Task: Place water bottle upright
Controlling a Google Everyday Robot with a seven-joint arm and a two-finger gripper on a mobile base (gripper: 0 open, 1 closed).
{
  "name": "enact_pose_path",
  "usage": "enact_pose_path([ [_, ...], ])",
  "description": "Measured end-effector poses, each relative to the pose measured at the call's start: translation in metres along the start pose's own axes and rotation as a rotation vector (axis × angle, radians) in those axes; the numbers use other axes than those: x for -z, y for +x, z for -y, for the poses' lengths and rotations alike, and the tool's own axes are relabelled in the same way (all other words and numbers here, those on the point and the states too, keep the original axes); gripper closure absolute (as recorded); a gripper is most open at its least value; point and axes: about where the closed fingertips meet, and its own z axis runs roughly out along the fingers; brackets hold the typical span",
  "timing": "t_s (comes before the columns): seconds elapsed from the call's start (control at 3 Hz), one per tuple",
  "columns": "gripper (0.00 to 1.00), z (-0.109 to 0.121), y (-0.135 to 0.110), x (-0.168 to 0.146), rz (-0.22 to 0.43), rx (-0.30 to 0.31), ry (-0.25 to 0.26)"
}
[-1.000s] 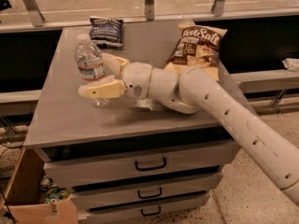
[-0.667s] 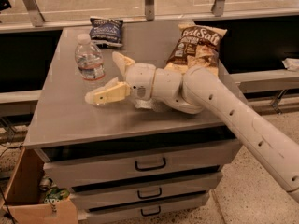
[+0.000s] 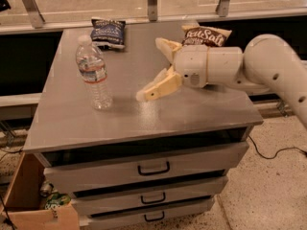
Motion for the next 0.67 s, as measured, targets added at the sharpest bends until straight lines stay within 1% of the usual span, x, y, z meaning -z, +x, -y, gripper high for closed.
enact_pose_path([
  [0.33,0.0,0.019,-0.012,0.106,-0.153,0.091,0.084],
  [0.67,0.0,0.02,-0.015,0.119,-0.166,0.099,0.082],
])
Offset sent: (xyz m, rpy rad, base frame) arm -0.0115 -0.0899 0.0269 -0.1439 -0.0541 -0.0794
